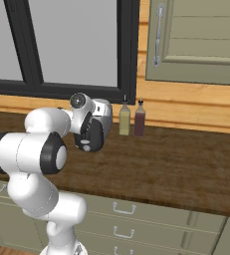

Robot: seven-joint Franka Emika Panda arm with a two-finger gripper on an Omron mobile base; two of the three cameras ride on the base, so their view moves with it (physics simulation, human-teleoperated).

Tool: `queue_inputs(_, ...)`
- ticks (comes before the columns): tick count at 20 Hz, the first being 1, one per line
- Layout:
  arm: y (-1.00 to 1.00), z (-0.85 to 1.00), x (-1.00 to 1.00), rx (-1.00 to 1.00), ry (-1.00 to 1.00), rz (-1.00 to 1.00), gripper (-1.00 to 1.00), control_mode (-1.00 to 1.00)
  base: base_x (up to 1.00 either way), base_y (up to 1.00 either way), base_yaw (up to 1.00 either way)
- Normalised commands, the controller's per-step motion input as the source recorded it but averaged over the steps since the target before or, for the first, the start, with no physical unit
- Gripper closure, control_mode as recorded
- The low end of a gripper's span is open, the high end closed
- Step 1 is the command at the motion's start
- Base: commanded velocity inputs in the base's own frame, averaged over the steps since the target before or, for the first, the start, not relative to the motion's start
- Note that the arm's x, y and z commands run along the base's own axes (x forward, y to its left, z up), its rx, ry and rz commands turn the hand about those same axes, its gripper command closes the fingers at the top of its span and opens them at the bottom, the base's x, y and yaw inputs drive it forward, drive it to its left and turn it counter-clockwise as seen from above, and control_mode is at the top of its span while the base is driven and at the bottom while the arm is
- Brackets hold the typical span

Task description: Start the toaster. Once the lever pops up, take the bread to the plate on the dining counter.

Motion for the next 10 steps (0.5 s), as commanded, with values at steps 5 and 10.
queue_inputs(5,0.00,0.00,0.00,0.00,0.00,0.00,-1.00,-1.00,0.00,0.00,0.00)
queue_inputs(10,0.00,0.00,0.00,0.00,0.00,0.00,-1.00,-1.00,0.00,0.00,0.00)
